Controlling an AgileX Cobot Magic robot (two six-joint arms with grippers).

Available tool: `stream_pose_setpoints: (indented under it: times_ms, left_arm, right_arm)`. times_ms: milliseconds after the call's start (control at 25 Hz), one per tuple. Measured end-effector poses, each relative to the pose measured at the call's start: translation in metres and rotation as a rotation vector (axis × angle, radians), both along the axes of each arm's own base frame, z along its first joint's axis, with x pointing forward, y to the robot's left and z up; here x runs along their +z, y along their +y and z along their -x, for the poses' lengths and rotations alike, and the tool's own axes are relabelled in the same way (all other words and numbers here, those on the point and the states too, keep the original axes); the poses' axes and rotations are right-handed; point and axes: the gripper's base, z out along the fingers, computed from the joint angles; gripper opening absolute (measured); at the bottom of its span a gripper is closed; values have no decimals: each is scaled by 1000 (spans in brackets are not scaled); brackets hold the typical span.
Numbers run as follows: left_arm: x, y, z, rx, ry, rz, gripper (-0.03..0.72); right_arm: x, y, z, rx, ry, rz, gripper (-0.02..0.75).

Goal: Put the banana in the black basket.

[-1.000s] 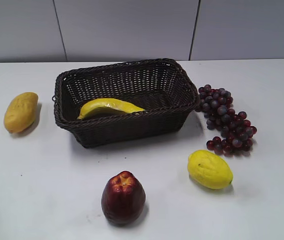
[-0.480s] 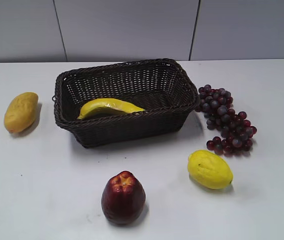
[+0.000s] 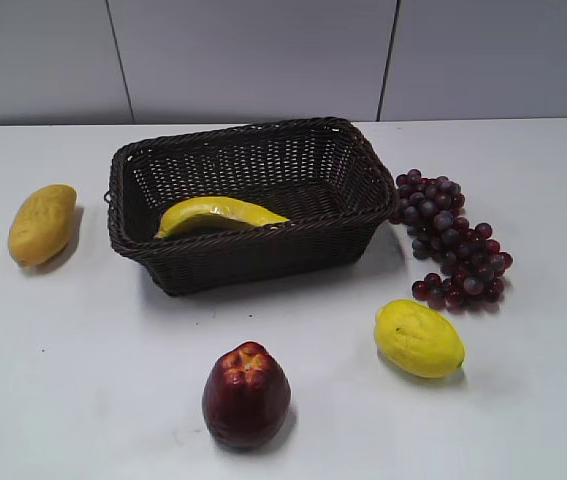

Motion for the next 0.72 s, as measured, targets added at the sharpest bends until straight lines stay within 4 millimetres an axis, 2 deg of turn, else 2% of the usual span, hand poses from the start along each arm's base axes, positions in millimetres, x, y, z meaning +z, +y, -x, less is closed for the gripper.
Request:
stream_pose_setpoints:
  times_ms: [280, 560, 720]
  left_arm:
    - [-1, 0, 1, 0, -5, 0, 592]
    - [-1, -2, 18, -1, -115, -9, 563]
    - [-1, -2, 19, 0, -124, -10, 550]
  right_arm:
    - [0, 0, 0, 0, 0, 0, 591]
    - [0, 0, 0, 0, 0, 0, 591]
    - [0, 0, 0, 0, 0, 0, 591]
